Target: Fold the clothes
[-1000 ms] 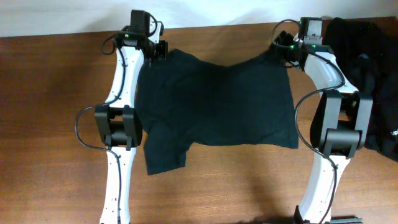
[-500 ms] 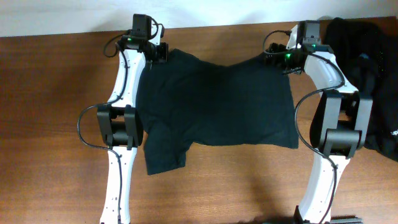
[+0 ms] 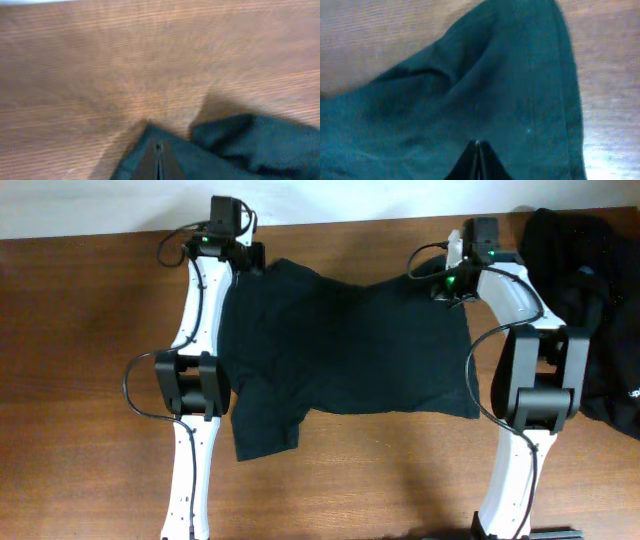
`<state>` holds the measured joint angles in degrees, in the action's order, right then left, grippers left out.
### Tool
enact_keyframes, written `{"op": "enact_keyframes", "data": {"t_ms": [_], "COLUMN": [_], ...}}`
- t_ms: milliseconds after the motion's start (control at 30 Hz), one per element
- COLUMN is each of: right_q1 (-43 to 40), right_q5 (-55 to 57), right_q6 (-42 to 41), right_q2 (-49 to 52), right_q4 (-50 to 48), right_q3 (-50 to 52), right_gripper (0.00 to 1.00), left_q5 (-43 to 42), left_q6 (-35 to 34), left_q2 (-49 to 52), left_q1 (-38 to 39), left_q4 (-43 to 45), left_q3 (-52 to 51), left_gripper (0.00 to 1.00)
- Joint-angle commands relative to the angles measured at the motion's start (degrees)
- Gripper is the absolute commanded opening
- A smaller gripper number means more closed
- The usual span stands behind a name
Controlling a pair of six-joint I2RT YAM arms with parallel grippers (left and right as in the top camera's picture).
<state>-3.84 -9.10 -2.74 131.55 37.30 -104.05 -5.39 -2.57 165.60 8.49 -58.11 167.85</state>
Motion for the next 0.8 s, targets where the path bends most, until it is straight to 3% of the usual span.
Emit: {"op": "enact_keyframes", "data": {"t_ms": [0, 633, 767], "right_q1": [0.74, 1.31, 1.31], "right_q5": [3.78, 3.61, 3.61], "right_q6": [1.90, 1.64, 1.66], "right_q2": [0.85, 5.25, 5.53], "right_q4": [0.00, 0.85, 1.03], "right_q3": [-1.07, -1.03, -1.03], "right_gripper": [0.04, 0.04, 0.04], "left_q5": [0.37, -2.75, -2.78], "left_q6": [-0.61, -0.85, -0.83], "left_q2": [0.52, 0.96, 2.27], "left_q1": [0.92, 4.59, 4.59], "left_q4": [-2.47, -17.66, -16.92], "left_q3": [5.16, 5.33, 5.33], "left_gripper": [0.00, 0.00, 0.00]}}
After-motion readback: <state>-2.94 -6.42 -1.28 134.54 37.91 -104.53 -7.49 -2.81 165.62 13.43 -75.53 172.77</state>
